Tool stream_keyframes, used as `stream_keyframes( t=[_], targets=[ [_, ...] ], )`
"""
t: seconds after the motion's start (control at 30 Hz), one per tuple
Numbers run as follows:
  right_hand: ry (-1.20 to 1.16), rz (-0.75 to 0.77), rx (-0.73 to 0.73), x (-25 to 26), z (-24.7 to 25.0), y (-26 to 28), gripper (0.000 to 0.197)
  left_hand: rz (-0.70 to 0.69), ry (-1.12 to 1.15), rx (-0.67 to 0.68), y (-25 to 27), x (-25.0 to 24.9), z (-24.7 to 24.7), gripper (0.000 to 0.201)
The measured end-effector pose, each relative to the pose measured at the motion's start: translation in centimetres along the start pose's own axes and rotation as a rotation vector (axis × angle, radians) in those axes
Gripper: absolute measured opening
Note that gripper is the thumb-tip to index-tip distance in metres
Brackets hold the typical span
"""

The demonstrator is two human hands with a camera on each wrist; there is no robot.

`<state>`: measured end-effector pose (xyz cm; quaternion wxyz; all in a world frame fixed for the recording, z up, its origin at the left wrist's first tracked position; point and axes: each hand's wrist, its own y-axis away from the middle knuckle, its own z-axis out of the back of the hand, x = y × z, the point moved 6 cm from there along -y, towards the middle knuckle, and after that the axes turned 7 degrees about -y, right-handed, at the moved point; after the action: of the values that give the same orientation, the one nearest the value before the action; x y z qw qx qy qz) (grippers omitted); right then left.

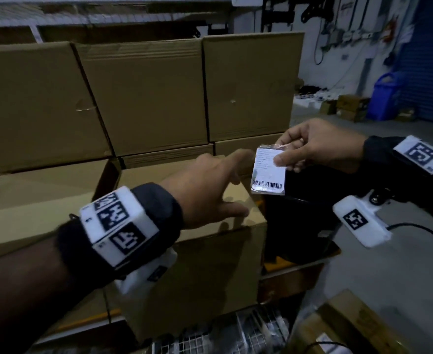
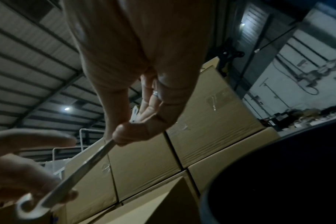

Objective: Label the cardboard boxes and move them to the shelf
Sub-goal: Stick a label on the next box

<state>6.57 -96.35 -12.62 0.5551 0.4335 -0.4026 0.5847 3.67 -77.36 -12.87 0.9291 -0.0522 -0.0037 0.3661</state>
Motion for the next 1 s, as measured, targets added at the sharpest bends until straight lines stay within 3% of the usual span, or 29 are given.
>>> stream_keyframes(
  t=[0.17,0.4,0.63,1.0],
  targets=[
    [-0.107,-0.066,-0.12,-2.7,3.7,1.2,0.025,-0.054,0.119,-0.089,-5.2,-2.9,-1.0,0.083],
    [-0.211,-0.146,-0.192,-6.3,7.9,1.7,0.009,0.013,0.166,-0.123,-10.8,-5.0,-3.5,0.041],
    [-0.214,-0.223,-0.271,-9.3,9.6,0.1,0.007,0.099,0.114,-0.044,-13.7,-6.5,-5.4,0.024],
    [-0.052,-0.29,-0.268,-12.3,9.1,-2.8,0.008,0.177,0.067,0.076,-14.7,-6.1,-7.3,0.025]
  ],
)
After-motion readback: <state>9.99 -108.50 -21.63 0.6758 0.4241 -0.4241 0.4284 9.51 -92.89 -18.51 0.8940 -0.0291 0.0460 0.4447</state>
